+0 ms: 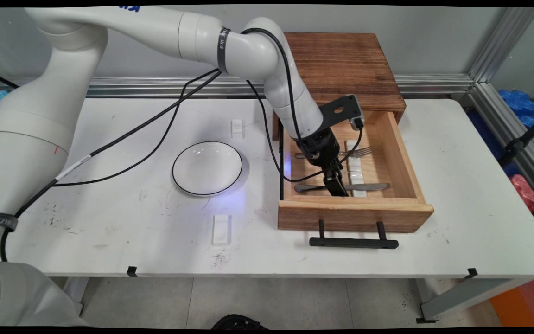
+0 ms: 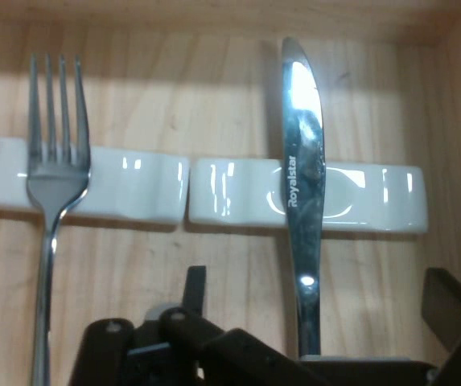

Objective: Place the picked object into the drawer

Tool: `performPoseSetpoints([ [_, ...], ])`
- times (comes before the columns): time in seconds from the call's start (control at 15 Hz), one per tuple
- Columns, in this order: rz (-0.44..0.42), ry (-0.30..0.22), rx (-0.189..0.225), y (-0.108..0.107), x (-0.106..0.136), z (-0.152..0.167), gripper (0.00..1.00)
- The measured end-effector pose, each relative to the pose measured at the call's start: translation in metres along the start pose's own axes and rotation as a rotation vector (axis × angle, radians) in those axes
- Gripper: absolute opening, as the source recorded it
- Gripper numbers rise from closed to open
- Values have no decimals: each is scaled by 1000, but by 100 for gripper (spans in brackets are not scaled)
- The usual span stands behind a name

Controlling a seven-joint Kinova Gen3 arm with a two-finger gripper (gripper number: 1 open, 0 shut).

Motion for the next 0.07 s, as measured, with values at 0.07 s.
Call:
performPoseSetpoints([
  [0.07, 0, 0, 0, 0, 0, -1, 100],
])
